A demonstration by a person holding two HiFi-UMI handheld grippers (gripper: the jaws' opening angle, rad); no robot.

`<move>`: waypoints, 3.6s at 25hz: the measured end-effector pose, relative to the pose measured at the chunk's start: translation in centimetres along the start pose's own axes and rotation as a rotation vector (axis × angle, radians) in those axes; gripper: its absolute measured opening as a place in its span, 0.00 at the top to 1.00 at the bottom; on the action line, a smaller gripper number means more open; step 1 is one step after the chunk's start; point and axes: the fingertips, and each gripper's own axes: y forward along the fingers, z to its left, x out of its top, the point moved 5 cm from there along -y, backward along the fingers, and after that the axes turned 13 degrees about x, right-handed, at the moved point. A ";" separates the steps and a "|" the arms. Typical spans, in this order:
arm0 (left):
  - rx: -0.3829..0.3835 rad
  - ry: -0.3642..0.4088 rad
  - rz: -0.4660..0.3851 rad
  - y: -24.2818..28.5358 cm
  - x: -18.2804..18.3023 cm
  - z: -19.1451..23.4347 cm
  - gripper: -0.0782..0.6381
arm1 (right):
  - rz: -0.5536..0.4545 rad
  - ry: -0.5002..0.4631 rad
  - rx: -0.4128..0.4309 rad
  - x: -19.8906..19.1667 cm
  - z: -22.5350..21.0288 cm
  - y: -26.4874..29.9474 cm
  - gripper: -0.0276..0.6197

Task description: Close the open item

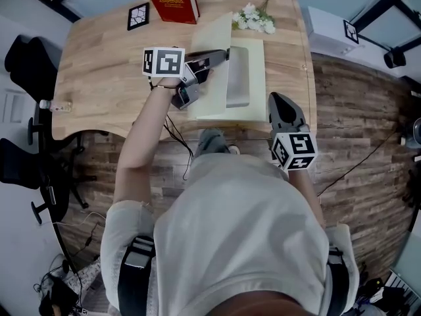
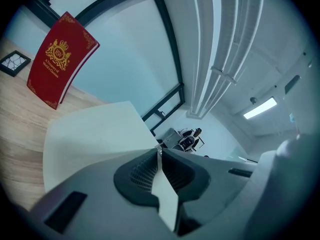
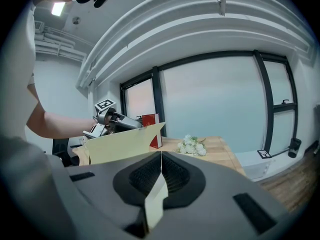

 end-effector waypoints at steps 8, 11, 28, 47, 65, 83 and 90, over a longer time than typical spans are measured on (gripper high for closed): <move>0.019 -0.008 0.026 1.7 -1.1 0.4 0.84 | 0.007 0.010 -0.011 -0.4 -0.1 -0.2 0.93; 0.035 -0.005 0.049 2.3 -1.8 0.7 0.84 | 0.010 0.015 -0.019 -0.6 -0.2 -0.4 0.93; 0.081 0.013 0.159 5.7 -5.0 2.5 0.84 | 0.022 0.035 -0.068 -1.3 -0.3 -1.2 0.93; 0.096 0.044 0.253 9.1 -7.2 2.7 0.84 | 0.044 0.059 -0.111 -2.1 -0.6 -1.8 0.93; 0.142 0.064 0.305 10.9 -8.8 3.5 0.85 | 0.060 0.078 -0.102 -2.7 -1.4 -0.9 0.93; 0.281 0.129 0.400 12.2 -10.0 4.0 0.86 | 0.069 0.085 -0.092 -2.9 -1.5 -0.1 0.93; 0.344 0.161 0.477 12.9 -10.7 4.2 0.86 | 0.065 0.089 -0.090 -2.9 -1.5 0.1 0.93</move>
